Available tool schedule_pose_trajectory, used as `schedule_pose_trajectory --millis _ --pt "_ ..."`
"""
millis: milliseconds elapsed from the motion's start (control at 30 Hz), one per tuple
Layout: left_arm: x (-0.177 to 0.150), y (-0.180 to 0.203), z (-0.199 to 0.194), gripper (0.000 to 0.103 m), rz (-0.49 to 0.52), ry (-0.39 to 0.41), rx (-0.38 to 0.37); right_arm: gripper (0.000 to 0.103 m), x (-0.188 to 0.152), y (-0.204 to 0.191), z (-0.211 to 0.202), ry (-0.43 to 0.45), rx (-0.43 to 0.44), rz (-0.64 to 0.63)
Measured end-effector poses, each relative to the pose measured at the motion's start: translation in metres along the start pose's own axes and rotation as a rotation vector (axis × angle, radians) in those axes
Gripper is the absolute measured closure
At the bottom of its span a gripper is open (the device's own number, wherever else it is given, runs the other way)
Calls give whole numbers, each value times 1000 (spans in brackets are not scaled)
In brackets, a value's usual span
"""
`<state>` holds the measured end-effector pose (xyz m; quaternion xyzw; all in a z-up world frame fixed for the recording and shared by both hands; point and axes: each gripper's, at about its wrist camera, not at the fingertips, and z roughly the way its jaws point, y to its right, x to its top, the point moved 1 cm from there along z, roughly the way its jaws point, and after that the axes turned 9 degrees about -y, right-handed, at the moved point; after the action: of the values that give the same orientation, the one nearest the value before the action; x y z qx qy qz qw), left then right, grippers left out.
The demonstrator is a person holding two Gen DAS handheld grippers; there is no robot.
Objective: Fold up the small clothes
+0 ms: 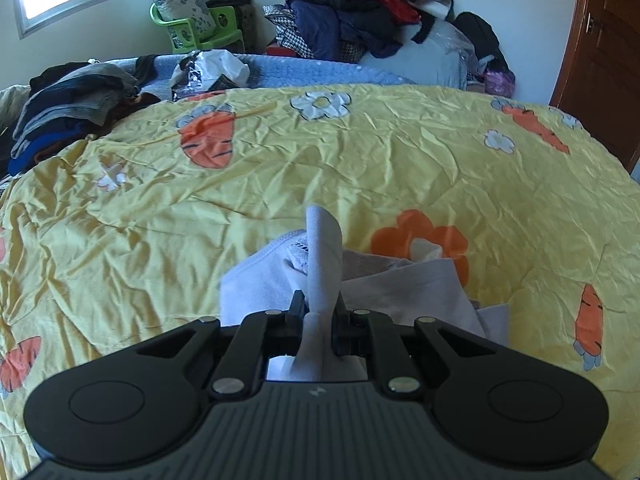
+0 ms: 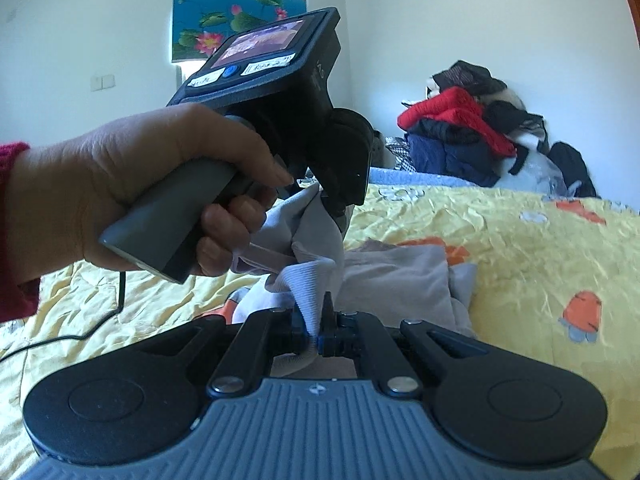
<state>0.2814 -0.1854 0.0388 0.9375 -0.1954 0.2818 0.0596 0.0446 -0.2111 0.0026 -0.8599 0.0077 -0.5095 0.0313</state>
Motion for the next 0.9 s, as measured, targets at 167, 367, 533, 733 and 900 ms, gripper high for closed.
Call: schedule_pose_trajectory --millis 167,367,533,733,900 --pt "0 13 8 92 19 -16 6 99 -2 13 1 -15 -1 44" --pt "-1 28 18 92 40 -35 13 99 -7 27 3 -36 11 98" --pt "1 39 24 91 74 -63 15 99 -11 38 8 -60 30 144" --pt "9 39 28 79 25 -98 -29 98 -16 46 14 -89 52 196" --pt "18 37 23 42 -35 -69 -83 97 -20 55 18 -117 88 265"
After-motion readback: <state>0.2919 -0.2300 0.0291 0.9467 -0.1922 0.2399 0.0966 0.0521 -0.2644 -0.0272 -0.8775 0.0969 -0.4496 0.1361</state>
